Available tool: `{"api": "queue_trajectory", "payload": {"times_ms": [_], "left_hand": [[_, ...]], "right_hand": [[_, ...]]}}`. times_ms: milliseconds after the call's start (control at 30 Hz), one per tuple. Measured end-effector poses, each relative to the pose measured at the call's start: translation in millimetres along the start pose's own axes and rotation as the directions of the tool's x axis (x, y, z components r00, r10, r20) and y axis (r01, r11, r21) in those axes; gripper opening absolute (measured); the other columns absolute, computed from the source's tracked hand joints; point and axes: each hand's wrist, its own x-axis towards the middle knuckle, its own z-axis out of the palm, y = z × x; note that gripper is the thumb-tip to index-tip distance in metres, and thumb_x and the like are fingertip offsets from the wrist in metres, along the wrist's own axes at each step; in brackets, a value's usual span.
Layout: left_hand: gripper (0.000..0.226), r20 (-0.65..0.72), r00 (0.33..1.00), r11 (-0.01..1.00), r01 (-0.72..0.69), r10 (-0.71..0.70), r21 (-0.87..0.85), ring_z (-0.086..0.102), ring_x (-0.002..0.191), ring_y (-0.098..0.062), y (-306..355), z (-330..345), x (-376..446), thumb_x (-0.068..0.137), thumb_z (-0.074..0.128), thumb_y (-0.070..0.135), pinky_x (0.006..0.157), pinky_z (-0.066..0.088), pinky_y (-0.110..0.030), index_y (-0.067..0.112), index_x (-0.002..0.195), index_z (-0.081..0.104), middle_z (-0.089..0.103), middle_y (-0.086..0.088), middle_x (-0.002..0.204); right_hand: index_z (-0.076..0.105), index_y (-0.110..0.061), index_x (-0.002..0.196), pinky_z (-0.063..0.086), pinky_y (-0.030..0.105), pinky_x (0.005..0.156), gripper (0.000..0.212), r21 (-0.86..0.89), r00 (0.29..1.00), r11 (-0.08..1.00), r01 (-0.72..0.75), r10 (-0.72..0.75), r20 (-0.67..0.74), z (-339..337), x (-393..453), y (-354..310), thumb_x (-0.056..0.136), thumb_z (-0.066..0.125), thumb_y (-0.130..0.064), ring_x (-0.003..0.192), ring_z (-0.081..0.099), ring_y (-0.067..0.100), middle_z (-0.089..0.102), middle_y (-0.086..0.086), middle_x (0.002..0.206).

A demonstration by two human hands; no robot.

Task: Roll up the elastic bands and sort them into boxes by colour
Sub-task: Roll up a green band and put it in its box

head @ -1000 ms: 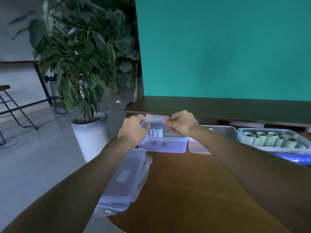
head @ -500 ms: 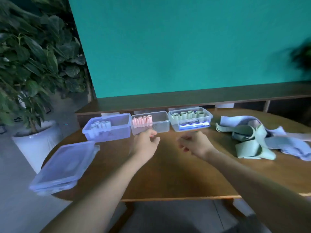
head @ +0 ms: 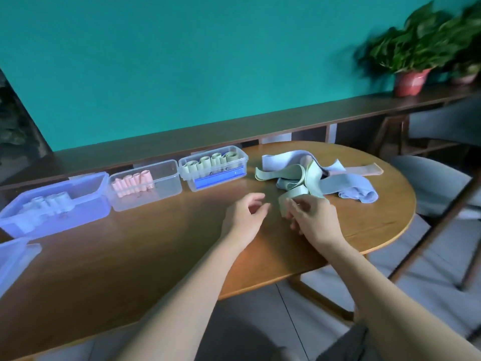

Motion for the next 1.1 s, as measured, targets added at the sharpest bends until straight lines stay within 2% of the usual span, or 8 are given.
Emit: {"api": "queue_trajectory", "payload": {"times_ms": [167, 267, 500, 700, 800, 900, 1000, 1100], "left_hand": [[0.031, 0.119, 0.992, 0.999, -0.044, 0.047, -0.031, 0.058, 0.112, -0.004, 13, 22, 23, 0.098, 0.061, 0.036, 0.092, 0.044, -0.023, 0.039, 0.128, 0.062, 0.067, 0.015, 0.12], [0.03, 0.131, 0.991, 0.997, -0.025, 0.035, -0.073, 0.064, 0.103, -0.004, 13, 27, 27, 0.094, 0.069, 0.03, 0.09, 0.049, -0.024, 0.039, 0.123, 0.067, 0.072, 0.014, 0.105], [0.026, 0.029, 0.999, 0.956, 0.041, -0.035, -0.289, 0.069, 0.095, -0.008, -1, 2, 10, 0.087, 0.077, 0.027, 0.086, 0.053, -0.025, 0.036, 0.111, 0.072, 0.076, 0.008, 0.092], [0.028, -0.056, 0.992, 0.944, 0.089, -0.113, -0.318, 0.074, 0.082, -0.012, -18, -48, -14, 0.09, 0.074, 0.017, 0.08, 0.061, -0.031, 0.025, 0.117, 0.069, 0.076, 0.001, 0.092], [0.025, -0.11, 0.985, 0.945, 0.089, -0.13, -0.314, 0.074, 0.086, -0.016, -23, -73, -24, 0.091, 0.073, 0.014, 0.079, 0.062, -0.033, 0.023, 0.114, 0.07, 0.075, -0.002, 0.1], [0.02, -0.164, 0.977, 0.941, 0.076, -0.137, -0.331, 0.073, 0.091, -0.018, -21, -95, -30, 0.091, 0.073, 0.013, 0.079, 0.062, -0.034, 0.024, 0.108, 0.073, 0.074, -0.001, 0.105], [0.016, -0.216, 0.967, 0.93, 0.048, -0.135, -0.365, 0.074, 0.087, -0.017, -13, -117, -35, 0.091, 0.072, 0.01, 0.077, 0.062, -0.031, 0.02, 0.103, 0.075, 0.075, 0.001, 0.102], [0.015, -0.243, 0.964, 0.922, 0.01, -0.112, -0.386, 0.074, 0.081, -0.011, -3, -139, -39, 0.091, 0.071, 0.008, 0.076, 0.061, -0.027, 0.018, 0.102, 0.077, 0.076, 0.003, 0.099]], "right_hand": [[0.067, -0.017, 0.07, 0.045, 0.016, 0.05, 0.034, -0.009, 0.999, 1.0, -0.012, 0.011, -0.046, -12, 8, 13, 0.1, 0.06, -0.031, 0.04, 0.055, 0.006, 0.066, 0.0, 0.053], [0.067, -0.019, 0.071, 0.047, 0.017, 0.051, 0.032, -0.009, 0.999, 1.0, 0.007, -0.007, -0.04, -11, 7, 15, 0.099, 0.061, -0.032, 0.042, 0.056, 0.004, 0.066, -0.002, 0.054], [0.068, -0.016, 0.077, 0.05, 0.021, 0.052, 0.029, 0.016, 0.999, 1.0, 0.024, -0.025, 0.022, -2, -4, 5, 0.1, 0.061, -0.034, 0.047, 0.06, 0.007, 0.069, -0.001, 0.062], [0.07, -0.012, 0.077, 0.042, 0.013, 0.051, 0.027, 0.04, 0.995, 0.998, 0.047, -0.05, 0.081, 13, -21, -10, 0.098, 0.063, -0.027, 0.044, 0.057, 0.003, 0.067, -0.002, 0.058], [0.07, -0.014, 0.081, 0.042, 0.013, 0.053, 0.021, 0.068, 0.99, 0.995, 0.077, -0.085, 0.114, 28, -30, -22, 0.097, 0.065, -0.026, 0.046, 0.057, 0.001, 0.068, -0.001, 0.059], [0.074, -0.02, 0.097, 0.051, 0.018, 0.064, 0.01, 0.092, 0.978, 0.986, 0.137, -0.149, 0.144, 49, -36, -34, 0.093, 0.072, -0.029, 0.064, 0.064, 0.002, 0.071, -0.006, 0.072], [0.072, -0.023, 0.111, 0.048, 0.009, 0.074, 0.028, 0.124, 0.954, 0.969, 0.213, -0.234, 0.188, 71, -37, -50, 0.086, 0.08, -0.032, 0.081, 0.066, 0.002, 0.07, -0.01, 0.097], [0.071, -0.022, 0.116, 0.044, 0.003, 0.073, 0.036, 0.145, 0.93, 0.938, 0.314, -0.335, 0.151, 86, -34, -74, 0.084, 0.082, -0.033, 0.086, 0.065, -0.001, 0.066, -0.01, 0.107]]}}
